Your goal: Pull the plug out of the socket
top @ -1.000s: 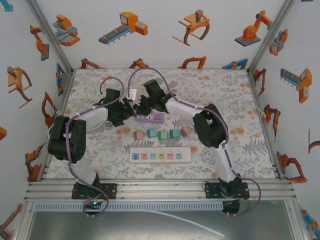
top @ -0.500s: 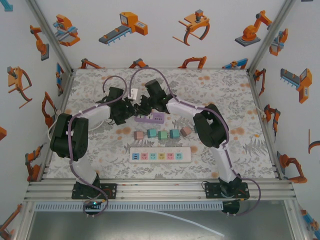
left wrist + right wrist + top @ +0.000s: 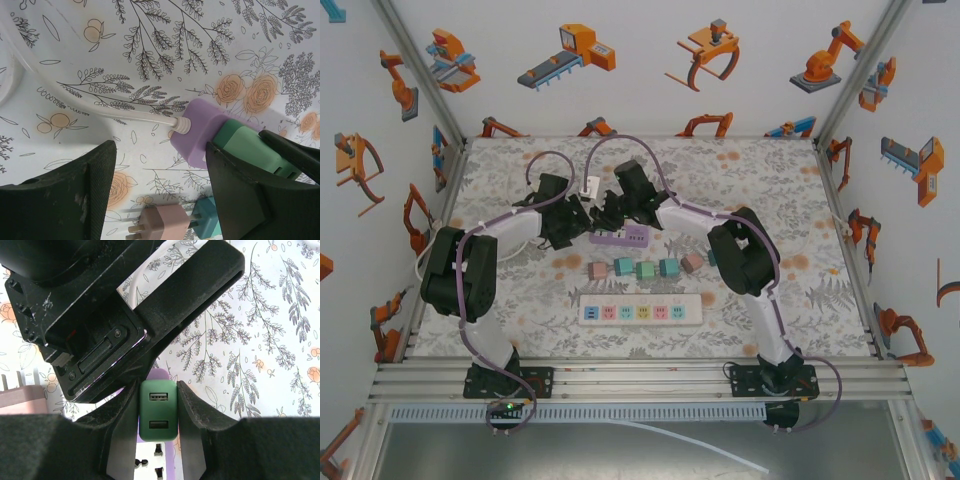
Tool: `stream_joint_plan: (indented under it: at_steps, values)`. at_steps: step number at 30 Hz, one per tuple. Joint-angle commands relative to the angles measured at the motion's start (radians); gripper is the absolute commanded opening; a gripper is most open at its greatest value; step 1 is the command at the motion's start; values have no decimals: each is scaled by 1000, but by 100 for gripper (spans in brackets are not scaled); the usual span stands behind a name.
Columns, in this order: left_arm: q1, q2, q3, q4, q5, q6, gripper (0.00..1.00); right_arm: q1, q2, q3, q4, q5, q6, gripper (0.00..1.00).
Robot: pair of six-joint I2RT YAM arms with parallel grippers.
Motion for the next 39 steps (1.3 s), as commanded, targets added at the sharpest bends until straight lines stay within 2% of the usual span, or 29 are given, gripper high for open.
stream_joint_plan:
  at_steps: [1, 7, 22, 33, 39]
  values:
    - [-8, 78, -35, -143, -108, 28, 67, -7, -76, 11, 20, -14, -38, 26]
    - [-18, 91, -39, -144, -122, 22, 66, -5, -101, 7, -22, -4, -84, 25]
    - [-29, 65, -79, -126, -126, 23, 66, -8, -141, -27, 40, -22, -37, 25]
    - [-31, -77, -93, -31, -20, 72, 67, -22, -297, -129, 71, -3, 148, 23]
    - [-35, -178, -111, 59, 114, 140, 70, -52, -410, -206, 40, 24, 293, 18]
